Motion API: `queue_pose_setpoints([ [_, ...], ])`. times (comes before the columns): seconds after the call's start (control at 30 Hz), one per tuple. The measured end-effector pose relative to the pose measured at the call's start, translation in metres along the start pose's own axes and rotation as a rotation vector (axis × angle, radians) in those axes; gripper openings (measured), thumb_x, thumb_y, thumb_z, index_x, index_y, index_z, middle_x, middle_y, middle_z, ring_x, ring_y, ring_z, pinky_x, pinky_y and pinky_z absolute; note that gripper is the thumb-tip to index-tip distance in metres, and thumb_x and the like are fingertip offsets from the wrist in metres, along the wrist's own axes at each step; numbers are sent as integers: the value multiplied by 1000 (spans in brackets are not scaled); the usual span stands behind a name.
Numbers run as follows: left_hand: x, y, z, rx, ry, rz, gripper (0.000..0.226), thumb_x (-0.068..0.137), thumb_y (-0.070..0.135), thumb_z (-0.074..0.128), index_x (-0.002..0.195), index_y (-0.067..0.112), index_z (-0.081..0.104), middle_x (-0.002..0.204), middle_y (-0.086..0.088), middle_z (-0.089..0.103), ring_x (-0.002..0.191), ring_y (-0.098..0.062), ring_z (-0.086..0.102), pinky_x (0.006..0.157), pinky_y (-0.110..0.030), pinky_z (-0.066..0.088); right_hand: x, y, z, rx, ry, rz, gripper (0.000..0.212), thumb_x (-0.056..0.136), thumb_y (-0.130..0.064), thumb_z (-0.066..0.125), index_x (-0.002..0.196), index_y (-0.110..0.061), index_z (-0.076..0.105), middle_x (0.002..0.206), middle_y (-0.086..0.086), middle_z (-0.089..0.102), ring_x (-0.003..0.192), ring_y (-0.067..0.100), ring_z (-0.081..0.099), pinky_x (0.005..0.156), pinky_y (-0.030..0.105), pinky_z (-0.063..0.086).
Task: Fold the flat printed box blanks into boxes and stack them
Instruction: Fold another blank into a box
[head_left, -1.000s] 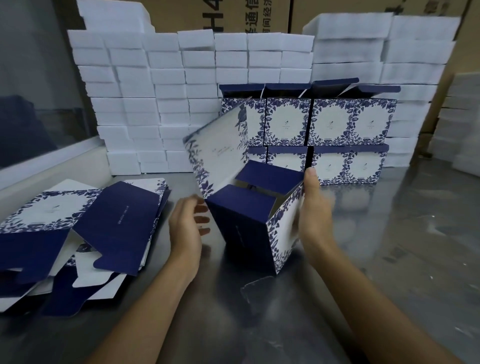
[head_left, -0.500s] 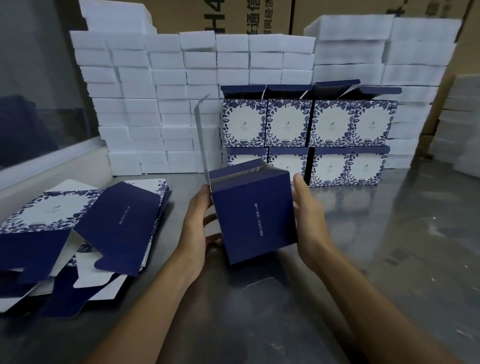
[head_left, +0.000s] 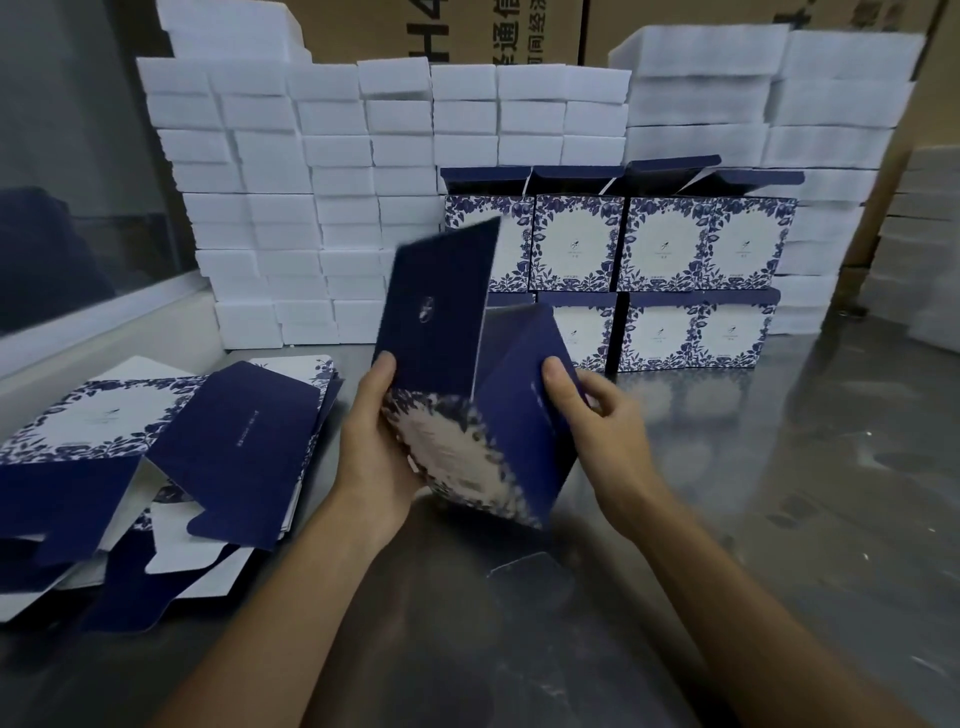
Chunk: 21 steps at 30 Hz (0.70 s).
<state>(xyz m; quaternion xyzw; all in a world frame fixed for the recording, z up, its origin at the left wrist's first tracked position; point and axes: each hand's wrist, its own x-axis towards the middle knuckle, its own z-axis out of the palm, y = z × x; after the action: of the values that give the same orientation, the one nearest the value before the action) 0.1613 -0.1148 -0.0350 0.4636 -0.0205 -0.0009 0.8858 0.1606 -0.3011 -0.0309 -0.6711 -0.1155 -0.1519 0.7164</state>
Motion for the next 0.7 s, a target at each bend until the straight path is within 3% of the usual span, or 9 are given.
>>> queue_pose_setpoints([
  [0.1,0,-2,1,-51,-13,-14,46,69,49,69,105,21,76,111,-10,73,106,-31,66,105,-54,38,3,0,-5,111,138,51,59,67,-50,80,114,-19,65,103,-8,74,81,6,74,63,17,56],
  [0.2,-2,-7,1,-79,-90,-98,66,65,49,74,123,18,67,123,-12,68,121,-36,59,107,-61,35,6,-2,-7,252,198,94,61,66,-39,82,113,-9,58,115,5,68,75,9,74,61,23,58],
  [0.3,-4,-7,-1,-156,-247,-187,79,65,50,79,134,16,60,136,-16,59,130,-39,50,108,-64,32,7,-4,-8,340,153,135,37,73,-34,78,95,-7,64,87,9,76,69,18,71,61,33,62],
  [0.37,-5,-6,-3,-199,-329,-250,81,66,50,81,135,14,59,140,-17,55,134,-39,46,111,-63,29,5,-4,-11,409,104,185,25,88,-33,70,93,-8,67,68,1,72,52,11,65,46,27,54],
  [0.43,-5,-5,-4,-222,-346,-281,83,64,48,83,135,14,58,142,-17,53,135,-39,44,111,-63,28,5,-5,-16,482,117,289,27,96,-37,60,96,-11,69,67,-1,72,45,9,61,40,19,44],
  [0.57,-5,-8,2,-154,-199,-160,79,61,52,79,129,15,63,136,-18,59,131,-41,49,107,-65,33,7,-4,-8,489,225,306,33,99,-43,52,99,-15,71,92,-4,75,72,12,68,57,24,51],
  [0.63,-5,-7,4,-91,-50,-61,67,64,54,74,118,16,70,123,-15,67,121,-40,58,96,-64,45,8,-1,1,421,266,285,36,97,-50,52,113,-19,65,106,-3,69,89,14,66,67,31,52],
  [0.7,-3,-6,3,-63,75,-2,66,66,56,71,118,15,69,121,-12,69,117,-38,61,86,-57,54,4,-1,12,378,216,305,59,84,-66,60,129,-28,55,121,-3,66,104,18,67,73,36,55],
])
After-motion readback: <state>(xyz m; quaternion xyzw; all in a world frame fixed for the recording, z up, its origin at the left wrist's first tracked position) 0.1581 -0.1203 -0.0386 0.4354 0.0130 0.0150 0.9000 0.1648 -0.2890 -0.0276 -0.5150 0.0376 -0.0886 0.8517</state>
